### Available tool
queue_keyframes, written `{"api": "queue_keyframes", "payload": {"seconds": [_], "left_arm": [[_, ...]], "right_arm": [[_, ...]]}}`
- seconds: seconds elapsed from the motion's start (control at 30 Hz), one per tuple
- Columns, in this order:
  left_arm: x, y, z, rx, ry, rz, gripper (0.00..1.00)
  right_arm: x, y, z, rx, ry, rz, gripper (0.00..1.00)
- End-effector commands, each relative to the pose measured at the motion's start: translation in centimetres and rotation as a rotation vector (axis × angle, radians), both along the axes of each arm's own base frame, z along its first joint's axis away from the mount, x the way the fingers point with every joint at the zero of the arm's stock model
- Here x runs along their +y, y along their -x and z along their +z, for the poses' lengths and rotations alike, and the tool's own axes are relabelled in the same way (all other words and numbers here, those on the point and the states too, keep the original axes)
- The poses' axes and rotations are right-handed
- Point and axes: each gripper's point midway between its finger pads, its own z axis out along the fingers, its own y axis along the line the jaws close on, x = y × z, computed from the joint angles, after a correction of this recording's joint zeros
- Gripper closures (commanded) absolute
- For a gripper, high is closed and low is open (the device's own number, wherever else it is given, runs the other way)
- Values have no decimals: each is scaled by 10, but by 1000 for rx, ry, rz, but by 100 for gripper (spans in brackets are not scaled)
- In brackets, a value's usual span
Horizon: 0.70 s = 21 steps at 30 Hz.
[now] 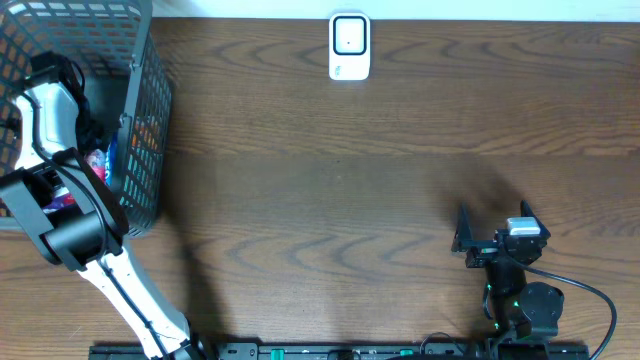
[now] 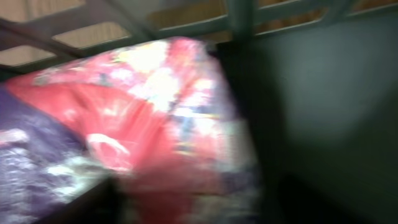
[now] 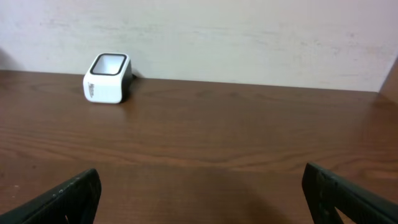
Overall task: Scan the item barcode
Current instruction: 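Grasp the red-purple snack box inside the basket with the left gripper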
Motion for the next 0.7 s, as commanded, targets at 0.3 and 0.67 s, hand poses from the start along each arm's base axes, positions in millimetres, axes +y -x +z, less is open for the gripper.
{"api": "queue_keyframes", "payload": {"seconds": [0.3, 0.67], "left_arm": [[-10, -3, 17, 9, 50, -162, 93], [-34, 2, 188, -392, -55, -209, 93]], "right_arm": [[5, 0, 0, -1, 5, 23, 1], [5, 0, 0, -1, 5, 23, 1]]}}
